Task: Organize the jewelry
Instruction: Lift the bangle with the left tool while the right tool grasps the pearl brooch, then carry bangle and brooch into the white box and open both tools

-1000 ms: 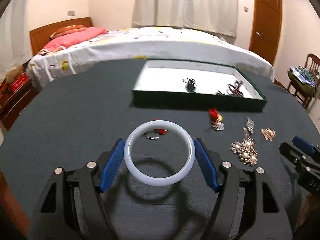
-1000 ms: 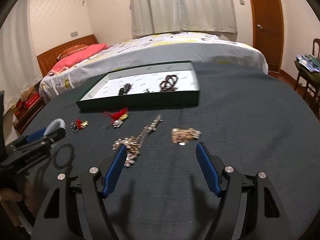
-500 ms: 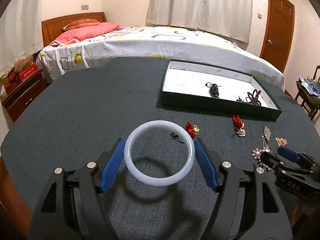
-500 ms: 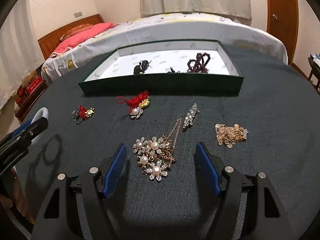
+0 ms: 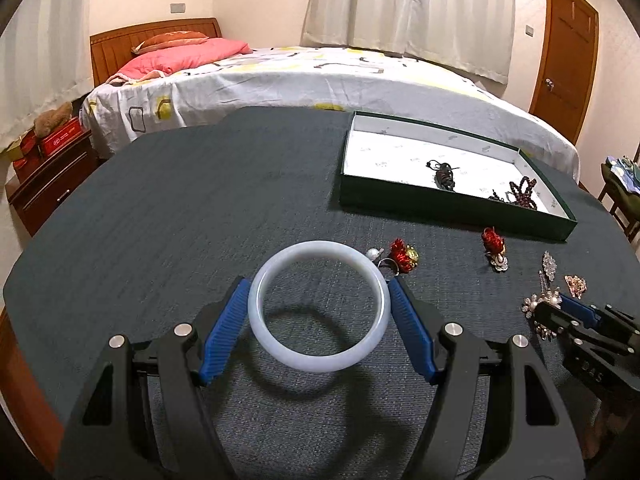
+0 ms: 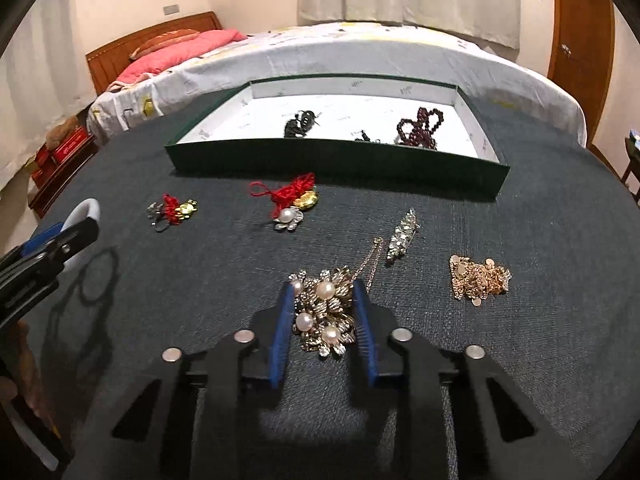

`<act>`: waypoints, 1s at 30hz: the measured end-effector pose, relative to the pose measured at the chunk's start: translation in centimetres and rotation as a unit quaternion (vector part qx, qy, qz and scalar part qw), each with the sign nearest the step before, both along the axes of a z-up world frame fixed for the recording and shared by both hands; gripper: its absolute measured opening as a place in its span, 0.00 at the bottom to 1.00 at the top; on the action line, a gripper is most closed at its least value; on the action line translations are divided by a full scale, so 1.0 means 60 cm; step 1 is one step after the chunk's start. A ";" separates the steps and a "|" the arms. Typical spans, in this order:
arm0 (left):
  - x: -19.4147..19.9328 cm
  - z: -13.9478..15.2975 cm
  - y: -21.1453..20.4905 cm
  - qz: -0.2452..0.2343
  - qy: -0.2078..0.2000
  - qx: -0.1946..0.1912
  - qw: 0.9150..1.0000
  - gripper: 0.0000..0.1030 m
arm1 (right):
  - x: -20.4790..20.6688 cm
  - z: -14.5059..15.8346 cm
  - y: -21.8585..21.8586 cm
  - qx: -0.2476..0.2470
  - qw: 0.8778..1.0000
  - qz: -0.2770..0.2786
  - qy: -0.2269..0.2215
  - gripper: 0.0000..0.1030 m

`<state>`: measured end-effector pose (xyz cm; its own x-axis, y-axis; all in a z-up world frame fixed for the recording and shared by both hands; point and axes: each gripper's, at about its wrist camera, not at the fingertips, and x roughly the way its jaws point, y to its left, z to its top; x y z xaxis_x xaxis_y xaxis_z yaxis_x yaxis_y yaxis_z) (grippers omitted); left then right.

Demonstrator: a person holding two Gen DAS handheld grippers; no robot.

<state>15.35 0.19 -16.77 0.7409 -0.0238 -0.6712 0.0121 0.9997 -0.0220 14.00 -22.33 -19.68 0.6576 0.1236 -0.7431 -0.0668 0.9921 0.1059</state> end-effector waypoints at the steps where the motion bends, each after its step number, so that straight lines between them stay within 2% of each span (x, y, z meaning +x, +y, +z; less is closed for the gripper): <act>1: 0.000 0.000 0.000 0.000 0.000 0.000 1.000 0.67 | -0.005 0.000 -0.003 0.008 1.000 0.001 0.000 0.27; 8: 0.000 0.003 -0.004 -0.002 -0.003 0.001 1.000 0.67 | -0.031 0.006 -0.011 0.023 1.000 0.002 -0.012 0.27; 17: -0.007 0.012 -0.016 -0.011 -0.008 0.001 1.000 0.67 | -0.059 0.061 -0.028 0.030 0.997 -0.004 -0.065 0.27; 30: -0.013 0.081 -0.033 -0.025 -0.052 -0.016 0.998 0.67 | -0.064 0.146 -0.051 0.031 0.990 -0.016 -0.136 0.27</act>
<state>14.58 -1.78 -11.92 0.8035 -0.0829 -0.5895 0.0658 0.9966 -0.0504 10.14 -25.40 -10.92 0.8364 0.1385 -0.5303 -0.0691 0.9865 0.1485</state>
